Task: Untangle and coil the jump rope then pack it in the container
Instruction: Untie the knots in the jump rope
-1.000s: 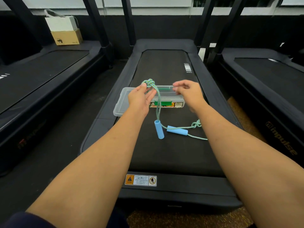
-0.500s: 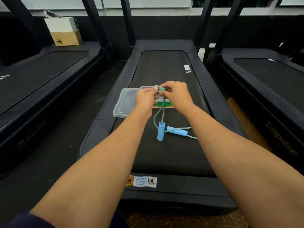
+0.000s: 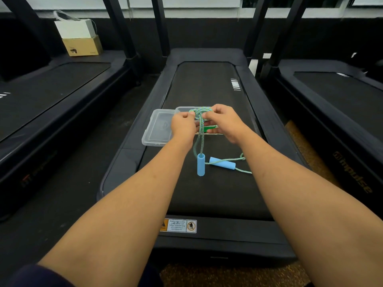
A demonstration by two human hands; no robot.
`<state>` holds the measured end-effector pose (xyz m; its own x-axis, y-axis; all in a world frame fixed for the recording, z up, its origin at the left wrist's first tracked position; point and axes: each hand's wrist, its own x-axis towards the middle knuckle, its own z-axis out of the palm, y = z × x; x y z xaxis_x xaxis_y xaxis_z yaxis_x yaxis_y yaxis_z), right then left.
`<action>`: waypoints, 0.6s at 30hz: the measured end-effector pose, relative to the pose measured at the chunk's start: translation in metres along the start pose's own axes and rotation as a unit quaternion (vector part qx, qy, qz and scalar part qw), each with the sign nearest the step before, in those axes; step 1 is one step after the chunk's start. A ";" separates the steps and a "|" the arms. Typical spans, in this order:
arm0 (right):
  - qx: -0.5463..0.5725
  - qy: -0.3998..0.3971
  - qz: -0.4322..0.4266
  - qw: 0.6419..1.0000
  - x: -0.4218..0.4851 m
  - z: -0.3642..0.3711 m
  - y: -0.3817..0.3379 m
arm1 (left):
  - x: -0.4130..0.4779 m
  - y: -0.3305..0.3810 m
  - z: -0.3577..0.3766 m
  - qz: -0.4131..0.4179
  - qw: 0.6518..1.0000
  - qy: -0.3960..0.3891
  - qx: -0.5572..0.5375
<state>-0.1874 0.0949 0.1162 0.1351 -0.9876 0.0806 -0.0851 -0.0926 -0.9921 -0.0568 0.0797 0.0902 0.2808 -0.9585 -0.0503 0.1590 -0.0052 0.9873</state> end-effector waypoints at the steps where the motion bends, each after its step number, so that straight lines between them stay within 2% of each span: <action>1: -0.035 0.014 -0.019 0.999 0.001 0.000 -0.002 | -0.001 -0.001 0.000 0.004 1.000 -0.006 0.002; 4: -0.005 0.037 -0.050 0.998 0.002 -0.004 -0.006 | -0.002 0.002 0.000 -0.003 1.000 -0.014 -0.015; 11: 0.152 0.064 0.014 0.986 -0.001 -0.002 -0.004 | -0.013 0.013 0.005 -0.036 0.994 -0.053 -0.087; 15: 0.251 0.039 0.039 0.966 0.000 -0.001 -0.006 | -0.019 0.020 0.005 -0.082 0.983 -0.045 -0.158; 18: 0.264 0.038 0.035 0.963 0.000 -0.003 -0.005 | -0.023 0.022 0.003 -0.099 0.981 -0.045 -0.163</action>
<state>-0.1895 0.0950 0.1213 0.0718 -0.9974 -0.0006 0.4252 0.0311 -0.9045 -0.0627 0.1006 0.1134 0.1311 -0.9692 -0.2085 0.5001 -0.1169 0.8580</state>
